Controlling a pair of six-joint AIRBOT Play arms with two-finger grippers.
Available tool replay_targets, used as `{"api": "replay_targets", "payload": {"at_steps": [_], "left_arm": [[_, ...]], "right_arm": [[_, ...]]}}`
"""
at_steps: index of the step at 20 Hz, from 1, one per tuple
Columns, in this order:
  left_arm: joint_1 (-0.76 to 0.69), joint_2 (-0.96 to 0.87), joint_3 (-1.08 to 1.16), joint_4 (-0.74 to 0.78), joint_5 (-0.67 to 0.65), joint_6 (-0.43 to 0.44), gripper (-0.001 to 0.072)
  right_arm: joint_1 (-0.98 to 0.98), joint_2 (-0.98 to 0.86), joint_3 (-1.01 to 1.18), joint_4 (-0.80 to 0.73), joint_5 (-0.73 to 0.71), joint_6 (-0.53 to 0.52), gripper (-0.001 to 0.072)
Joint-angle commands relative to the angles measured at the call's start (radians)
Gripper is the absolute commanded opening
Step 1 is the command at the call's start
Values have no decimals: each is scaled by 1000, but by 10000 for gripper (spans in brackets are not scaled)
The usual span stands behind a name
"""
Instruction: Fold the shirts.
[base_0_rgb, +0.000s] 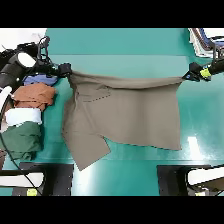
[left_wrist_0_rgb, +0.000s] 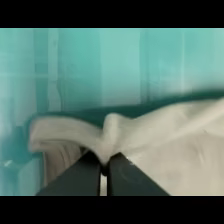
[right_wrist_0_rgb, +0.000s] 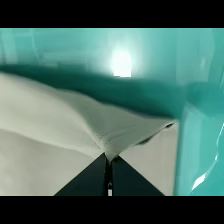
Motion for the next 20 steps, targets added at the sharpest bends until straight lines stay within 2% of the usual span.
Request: {"api": "replay_targets", "payload": {"at_steps": [1, 3, 6, 7, 9, 14, 15, 16, 17, 18, 19, 20], "left_arm": [[13, -64, 46, -13, 53, 27, 24], [45, -60, 103, -13, -76, 98, 25], [92, -60, 132, -6, -307, 117, 25], [94, -59, 110, 1, -359, 147, 24], [90, -60, 40, 0, -397, 167, 25], [85, -60, -117, 20, -389, 154, 26], [85, -59, -120, 36, -396, 134, 86], [85, -58, -119, 39, -397, 117, 411], [85, -56, -119, 41, -402, 102, 529], [88, -50, -117, 40, -422, 98, 492], [93, -38, -117, 48, -445, 90, 491], [100, -13, -118, 73, -470, 76, 491]], "right_arm": [[12, -80, 109, -9, -23, 0, 15], [-7, -56, 123, -10, 3, -12, 15], [-12, -7, 67, -79, 42, -18, 15], [-6, 13, 12, -101, 42, -19, 15], [11, 57, -118, -110, 24, -26, 15], [72, 132, -363, -109, -46, -30, 15], [83, 143, -391, -109, -57, -29, 16], [88, 154, -413, -108, -63, -29, 18], [87, 164, -426, -103, -57, -29, 81], [85, 178, -434, -105, -46, -29, 278], [77, 195, -433, -108, -18, -29, 331], [62, 222, -433, -120, 10, -29, 331]]}}
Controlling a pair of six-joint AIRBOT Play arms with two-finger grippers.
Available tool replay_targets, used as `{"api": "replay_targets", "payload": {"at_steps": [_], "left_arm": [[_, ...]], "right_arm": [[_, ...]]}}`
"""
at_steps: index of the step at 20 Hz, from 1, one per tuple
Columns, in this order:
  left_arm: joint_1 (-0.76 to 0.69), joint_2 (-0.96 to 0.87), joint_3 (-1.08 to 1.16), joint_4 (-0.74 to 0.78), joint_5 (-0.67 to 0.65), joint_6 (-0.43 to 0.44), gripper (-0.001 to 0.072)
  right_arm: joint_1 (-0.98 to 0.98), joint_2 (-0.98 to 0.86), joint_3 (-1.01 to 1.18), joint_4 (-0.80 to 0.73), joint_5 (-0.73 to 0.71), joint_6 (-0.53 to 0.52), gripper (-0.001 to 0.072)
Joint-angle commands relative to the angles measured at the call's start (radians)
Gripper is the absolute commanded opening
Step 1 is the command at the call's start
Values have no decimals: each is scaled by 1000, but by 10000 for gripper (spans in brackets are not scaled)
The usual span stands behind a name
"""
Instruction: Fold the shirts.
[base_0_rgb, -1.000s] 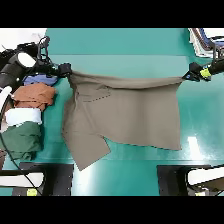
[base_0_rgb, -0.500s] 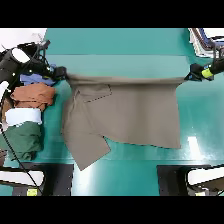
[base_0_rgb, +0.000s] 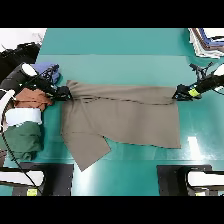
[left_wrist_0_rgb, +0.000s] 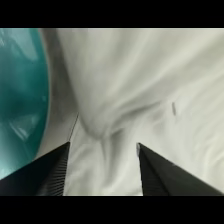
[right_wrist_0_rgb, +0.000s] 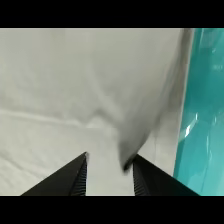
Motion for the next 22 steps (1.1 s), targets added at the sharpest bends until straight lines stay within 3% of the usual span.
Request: {"api": "replay_targets", "payload": {"at_steps": [1, 4, 5, 7, 11, 22], "left_arm": [[9, 67, -18, 89, -83, -58, 491], [9, 265, -164, 242, -123, -142, 491], [8, 342, -245, 232, -127, -143, 491], [8, 501, -440, 163, -133, -146, 491], [8, 740, -764, 106, -136, -217, 492], [8, 808, -938, -101, 80, -217, 491]], "right_arm": [[-29, 79, -33, -32, 70, 0, 332], [-92, 187, -33, -48, 135, 0, 347], [-111, 217, -33, -48, 139, 0, 349], [-132, 268, -33, -48, 138, 0, 483], [-140, 313, -33, -47, 123, 1, 482], [-140, 315, -33, -47, 156, 1, 481]]}}
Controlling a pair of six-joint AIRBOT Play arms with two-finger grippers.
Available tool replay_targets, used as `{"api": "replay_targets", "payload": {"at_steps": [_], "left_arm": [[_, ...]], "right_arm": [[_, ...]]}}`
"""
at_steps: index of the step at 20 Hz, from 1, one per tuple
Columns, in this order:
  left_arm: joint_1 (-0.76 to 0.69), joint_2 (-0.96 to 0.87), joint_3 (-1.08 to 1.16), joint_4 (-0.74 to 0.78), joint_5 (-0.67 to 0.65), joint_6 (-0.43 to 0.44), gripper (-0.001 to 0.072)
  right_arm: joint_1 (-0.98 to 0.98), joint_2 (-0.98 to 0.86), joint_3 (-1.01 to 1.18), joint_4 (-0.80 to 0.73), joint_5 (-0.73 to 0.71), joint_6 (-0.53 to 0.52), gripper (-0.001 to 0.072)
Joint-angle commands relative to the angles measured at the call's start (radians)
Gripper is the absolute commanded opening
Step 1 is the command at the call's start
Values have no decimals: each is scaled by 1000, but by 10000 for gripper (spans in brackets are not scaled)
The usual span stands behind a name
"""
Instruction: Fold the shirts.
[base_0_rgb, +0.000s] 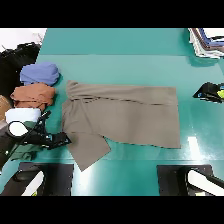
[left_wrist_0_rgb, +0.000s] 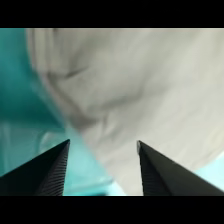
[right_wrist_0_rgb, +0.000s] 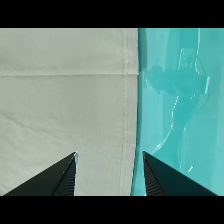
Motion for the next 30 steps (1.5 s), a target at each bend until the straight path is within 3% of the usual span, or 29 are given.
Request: {"api": "replay_targets", "payload": {"at_steps": [1, 4, 5, 7, 12, 17, 22, 23, 24, 26, 27, 30], "left_arm": [[0, 5, -47, -48, 69, -3, 491], [0, 3, -62, -88, 92, -2, 463], [0, 3, -62, -123, 103, 9, 262], [0, 3, -61, -207, 118, 67, 23], [0, 4, -31, -272, 101, 121, 24], [0, 4, -12, -272, 116, 136, 24], [0, 4, -12, -270, 118, 137, 24], [0, 4, -12, -268, 121, 137, 24], [0, 3, -12, -266, 125, 136, 24], [0, 4, -12, -263, 127, 137, 24], [0, 4, -6, -254, 109, 136, 22], [0, 85, 59, -87, 32, 71, 20]], "right_arm": [[0, 2, 0, 0, 20, 1, 481], [0, 2, 0, 0, 28, 1, 481], [0, 2, 0, -1, 40, 1, 481], [-11, 4, -8, -18, 79, 0, 481], [-163, 120, -351, -89, 81, 0, 483], [-310, 151, -756, 13, 26, -35, 508], [-288, 151, -840, 115, -77, -35, 499], [-270, 151, -840, 115, -81, -35, 456], [-252, 151, -840, 115, -85, -35, 369], [-211, 151, -835, 109, -87, -35, 136], [-189, 151, -822, 93, -76, -35, 62], [-127, 151, -746, 0, 9, -34, 15]]}}
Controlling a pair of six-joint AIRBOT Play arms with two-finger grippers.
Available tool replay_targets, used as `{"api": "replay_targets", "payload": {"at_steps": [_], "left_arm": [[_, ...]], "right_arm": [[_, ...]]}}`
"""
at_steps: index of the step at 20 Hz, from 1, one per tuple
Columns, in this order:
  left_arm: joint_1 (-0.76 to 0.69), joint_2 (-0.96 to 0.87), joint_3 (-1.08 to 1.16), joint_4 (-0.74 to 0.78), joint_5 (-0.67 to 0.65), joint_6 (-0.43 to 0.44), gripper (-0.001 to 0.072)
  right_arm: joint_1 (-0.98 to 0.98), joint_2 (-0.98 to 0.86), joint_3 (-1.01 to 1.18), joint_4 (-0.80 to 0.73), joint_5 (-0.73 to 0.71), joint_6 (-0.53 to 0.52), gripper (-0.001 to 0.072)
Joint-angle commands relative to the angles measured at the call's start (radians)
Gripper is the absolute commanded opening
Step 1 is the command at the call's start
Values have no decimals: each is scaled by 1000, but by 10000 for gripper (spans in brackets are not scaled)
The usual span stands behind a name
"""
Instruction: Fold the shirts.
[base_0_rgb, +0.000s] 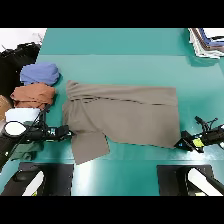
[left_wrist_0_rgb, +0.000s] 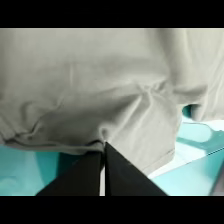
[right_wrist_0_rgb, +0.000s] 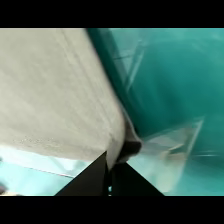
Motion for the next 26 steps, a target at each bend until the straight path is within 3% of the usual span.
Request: {"api": "replay_targets", "payload": {"at_steps": [1, 6, 8, 10, 13, 20, 26], "left_arm": [[0, 96, 63, 203, -117, -89, 20], [0, 332, 72, 232, -431, -192, 21], [0, 402, 73, 137, -589, -235, 21], [0, 410, 93, 79, -624, -233, 22], [0, 365, 150, 123, -434, -196, 21], [0, -96, 294, 163, 31, -45, 24], [0, -417, 476, 160, 181, -15, 25]], "right_arm": [[71, 3, 74, -85, 103, 2, 16], [127, 173, 121, -103, 175, 18, 15], [127, 262, 123, -128, 249, 60, 15], [127, 333, 145, -125, 274, 93, 15], [128, 332, 261, -104, 225, 111, 15], [258, -86, 613, -62, 47, 90, 15], [324, -461, 940, -50, 35, 90, 16]]}}
